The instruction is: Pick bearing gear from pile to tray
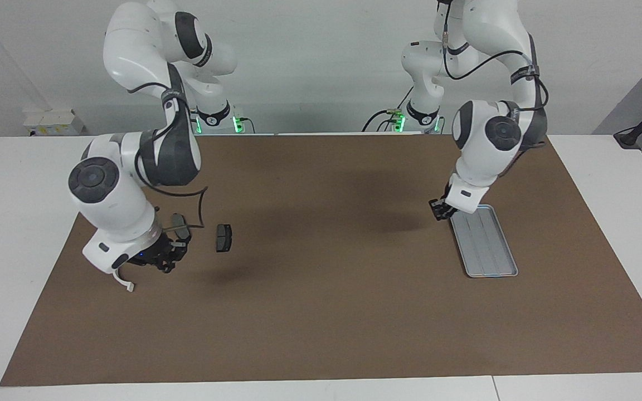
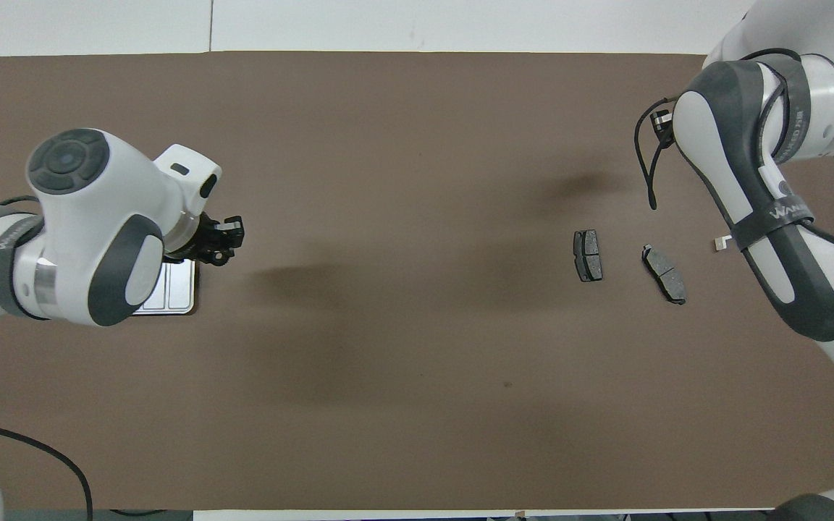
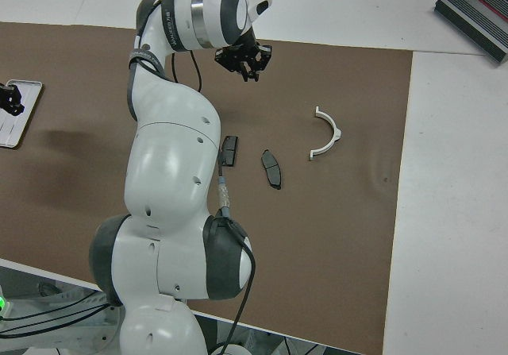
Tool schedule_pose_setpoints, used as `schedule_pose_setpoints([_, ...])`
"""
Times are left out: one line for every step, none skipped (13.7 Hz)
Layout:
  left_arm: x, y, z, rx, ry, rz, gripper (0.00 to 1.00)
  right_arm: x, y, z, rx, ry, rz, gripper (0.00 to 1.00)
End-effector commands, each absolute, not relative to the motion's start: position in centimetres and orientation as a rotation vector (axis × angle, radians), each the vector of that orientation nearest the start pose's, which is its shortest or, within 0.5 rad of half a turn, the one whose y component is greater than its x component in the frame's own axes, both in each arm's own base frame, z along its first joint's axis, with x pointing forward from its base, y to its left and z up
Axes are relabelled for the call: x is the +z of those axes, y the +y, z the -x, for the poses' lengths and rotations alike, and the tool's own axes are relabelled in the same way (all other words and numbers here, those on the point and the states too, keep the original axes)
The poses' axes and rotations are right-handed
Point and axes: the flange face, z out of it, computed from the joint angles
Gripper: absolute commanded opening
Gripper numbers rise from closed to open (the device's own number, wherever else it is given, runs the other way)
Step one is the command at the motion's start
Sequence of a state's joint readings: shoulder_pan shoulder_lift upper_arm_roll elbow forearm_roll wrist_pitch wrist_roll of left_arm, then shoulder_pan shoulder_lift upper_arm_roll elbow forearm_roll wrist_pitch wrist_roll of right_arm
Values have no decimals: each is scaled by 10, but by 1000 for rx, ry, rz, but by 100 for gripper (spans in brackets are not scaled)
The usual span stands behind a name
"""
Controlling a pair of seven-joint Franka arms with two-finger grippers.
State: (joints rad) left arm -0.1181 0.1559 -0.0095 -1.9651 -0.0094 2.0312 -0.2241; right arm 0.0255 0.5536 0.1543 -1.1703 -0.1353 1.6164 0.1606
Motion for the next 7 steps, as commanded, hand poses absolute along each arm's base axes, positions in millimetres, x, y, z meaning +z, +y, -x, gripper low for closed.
schedule_pose_setpoints([379, -36, -572, 104, -4, 3140, 13, 499, 167, -666, 164, 281, 3162, 0])
schedule_pose_setpoints([373, -27, -569, 94, 46, 3142, 14, 505, 202, -653, 165, 404, 3141, 0])
schedule_pose_setpoints([371, -23, -565, 77, 80, 3143, 14, 507, 236, -641, 168, 501, 3131, 0])
schedule_pose_setpoints([364, -19, -562, 63, 104, 3143, 14, 508, 267, -628, 166, 604, 3103, 0])
schedule_pose_setpoints([356, -12, -557, 65, 116, 3143, 14, 511, 292, -617, 168, 696, 3066, 0])
schedule_pose_setpoints([345, -8, -550, 86, 150, 3142, 13, 512, 312, -608, 169, 779, 3027, 0])
schedule_pose_setpoints([341, -5, -547, 79, 174, 3142, 14, 510, 336, -597, 168, 831, 3011, 0])
